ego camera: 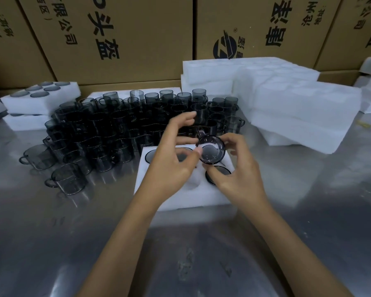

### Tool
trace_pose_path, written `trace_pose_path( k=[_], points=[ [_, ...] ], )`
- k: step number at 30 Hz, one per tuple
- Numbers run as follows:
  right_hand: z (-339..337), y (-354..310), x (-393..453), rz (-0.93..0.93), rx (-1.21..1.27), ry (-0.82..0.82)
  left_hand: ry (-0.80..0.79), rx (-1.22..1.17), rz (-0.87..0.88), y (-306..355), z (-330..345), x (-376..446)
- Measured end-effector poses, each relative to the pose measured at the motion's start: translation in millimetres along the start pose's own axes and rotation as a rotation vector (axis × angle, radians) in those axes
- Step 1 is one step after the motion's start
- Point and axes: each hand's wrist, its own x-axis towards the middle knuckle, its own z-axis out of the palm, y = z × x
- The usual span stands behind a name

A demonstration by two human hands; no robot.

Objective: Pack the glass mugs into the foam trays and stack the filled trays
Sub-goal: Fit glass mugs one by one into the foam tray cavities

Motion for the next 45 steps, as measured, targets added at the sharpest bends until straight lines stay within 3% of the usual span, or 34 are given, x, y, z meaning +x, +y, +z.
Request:
trace_pose_path(
  k=[8,13,20,33,40,45],
  points=[
    [4.9,-4.9,-3.5,-0.063,-0.022,0.028,0.013,0.001,-0.111,-0.7,-7.7,2.5],
    [4.7,-13.8,-7.6,-0.101,0.001,-0.110,-0.008,0.046,-0.214,-0.7,-28.0,5.3],
    [5.3,-16.4,-11.4,-0.139,-0.179,-0.282,-0.110,0.164,-0.353,-17.1,-45.8,4.7],
    [3.1,-16.7,-9.5,-0.157,-0.209,-0.274,-0.269,0.382,-0.368,-29.7,-54.9,4.3],
    [1.2,-15.6,-9.1,-0.189,-0.394,-0.338,-0.359,0.530,-0.526,-26.3,-51.6,0.4],
    [1.7,-14.4,-8.9,-0.167,-0.405,-0.347,-0.355,0.460,-0.609,-27.6,-50.2,2.3]
  ],
)
